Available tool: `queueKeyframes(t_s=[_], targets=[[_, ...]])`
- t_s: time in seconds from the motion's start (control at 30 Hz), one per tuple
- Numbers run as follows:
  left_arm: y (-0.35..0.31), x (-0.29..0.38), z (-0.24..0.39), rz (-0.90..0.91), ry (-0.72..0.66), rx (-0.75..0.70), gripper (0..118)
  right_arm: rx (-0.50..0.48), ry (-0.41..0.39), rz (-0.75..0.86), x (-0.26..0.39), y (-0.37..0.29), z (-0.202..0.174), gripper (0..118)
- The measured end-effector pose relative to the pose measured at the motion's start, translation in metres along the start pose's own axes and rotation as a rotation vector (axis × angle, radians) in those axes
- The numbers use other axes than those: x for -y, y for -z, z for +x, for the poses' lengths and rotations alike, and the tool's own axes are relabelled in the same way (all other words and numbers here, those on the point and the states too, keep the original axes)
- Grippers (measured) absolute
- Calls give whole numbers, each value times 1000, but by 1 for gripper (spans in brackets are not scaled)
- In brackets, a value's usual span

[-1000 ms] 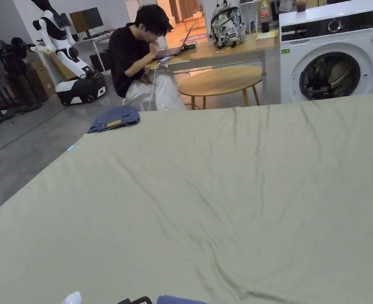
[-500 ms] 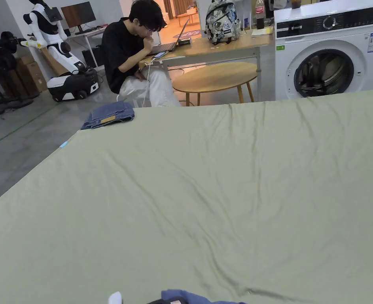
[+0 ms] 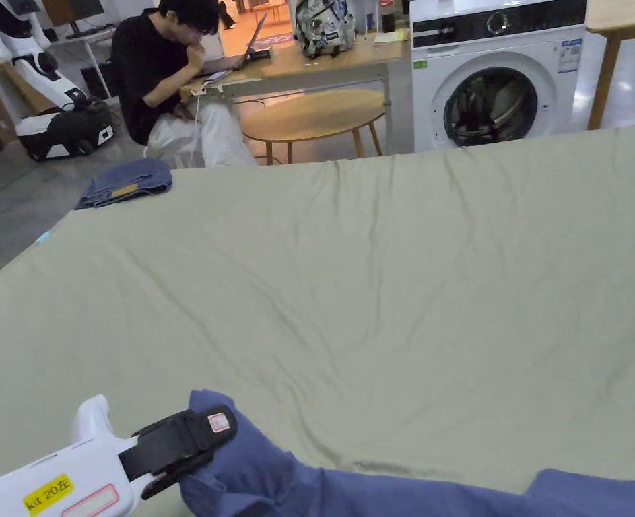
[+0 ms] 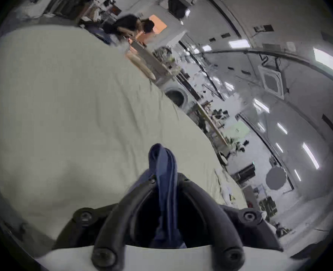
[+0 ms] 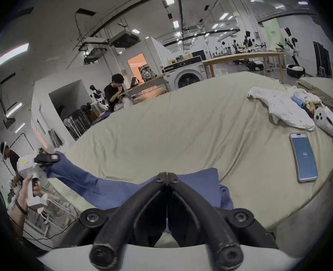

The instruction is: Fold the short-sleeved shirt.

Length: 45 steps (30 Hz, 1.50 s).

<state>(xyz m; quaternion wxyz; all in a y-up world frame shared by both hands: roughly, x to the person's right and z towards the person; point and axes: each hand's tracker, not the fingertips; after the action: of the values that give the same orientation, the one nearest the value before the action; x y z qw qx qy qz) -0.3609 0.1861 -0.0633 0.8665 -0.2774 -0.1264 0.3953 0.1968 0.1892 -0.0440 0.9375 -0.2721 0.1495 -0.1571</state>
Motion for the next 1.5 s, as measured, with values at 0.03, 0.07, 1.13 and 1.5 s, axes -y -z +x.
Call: queueKeyframes(t_s=[0.03,0.07,1.13,1.5], targets=[[23,16,11,-44,45,2,8,0,-5,-3,1,-2,-2,0],[45,31,20,-95,77,4,8,4,-12,-4,2,-5,-4,0],[184,128,64,-481,191,81,3,59,142,-96,35,-23,21,0],[67,45,-31,-209,79,-95,71,38,121,-136,37,-17,18,0]])
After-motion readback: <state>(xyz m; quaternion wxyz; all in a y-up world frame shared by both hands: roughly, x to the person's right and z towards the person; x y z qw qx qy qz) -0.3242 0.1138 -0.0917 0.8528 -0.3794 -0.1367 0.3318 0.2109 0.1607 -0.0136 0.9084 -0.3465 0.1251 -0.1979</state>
